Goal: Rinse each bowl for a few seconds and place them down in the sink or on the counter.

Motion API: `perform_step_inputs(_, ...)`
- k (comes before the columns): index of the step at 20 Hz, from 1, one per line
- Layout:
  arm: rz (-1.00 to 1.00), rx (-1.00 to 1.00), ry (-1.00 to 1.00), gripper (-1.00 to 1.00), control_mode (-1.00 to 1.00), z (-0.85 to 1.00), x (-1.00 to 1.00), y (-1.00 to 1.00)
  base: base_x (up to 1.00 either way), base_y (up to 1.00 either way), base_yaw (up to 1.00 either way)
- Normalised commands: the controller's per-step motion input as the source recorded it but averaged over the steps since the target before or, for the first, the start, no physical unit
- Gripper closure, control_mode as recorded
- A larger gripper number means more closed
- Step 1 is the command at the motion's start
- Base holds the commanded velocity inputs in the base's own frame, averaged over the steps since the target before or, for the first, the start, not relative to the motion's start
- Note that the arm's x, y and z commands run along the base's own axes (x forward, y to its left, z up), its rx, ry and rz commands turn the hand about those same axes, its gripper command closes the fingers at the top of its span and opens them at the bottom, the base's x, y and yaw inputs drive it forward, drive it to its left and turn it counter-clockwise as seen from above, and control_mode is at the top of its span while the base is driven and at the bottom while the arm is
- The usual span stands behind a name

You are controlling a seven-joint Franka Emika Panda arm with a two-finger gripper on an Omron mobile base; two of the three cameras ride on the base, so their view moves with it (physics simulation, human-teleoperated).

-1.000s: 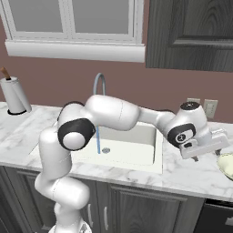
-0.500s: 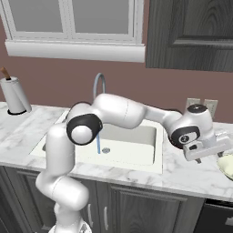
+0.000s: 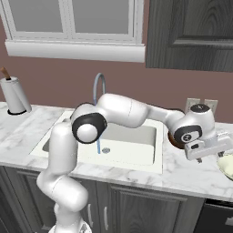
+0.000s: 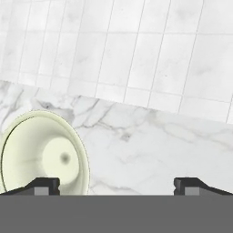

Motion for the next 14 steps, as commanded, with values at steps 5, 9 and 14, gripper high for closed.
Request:
perform_step_inputs(5, 0.0, 0.0, 0.03, -1.0, -1.0, -0.2, 0.14, 0.0, 0.0, 0.0, 0.0)
perform_step_inputs(9, 0.0, 0.01, 0.03, -1.0, -1.0, -0.19, 0.12, -0.06, 0.0, 0.0, 0.0)
perform_step_inputs(14, 0.0, 0.01, 0.03, -1.0, -1.0, -0.17, 0.12, -0.11, 0.0, 0.0, 0.0)
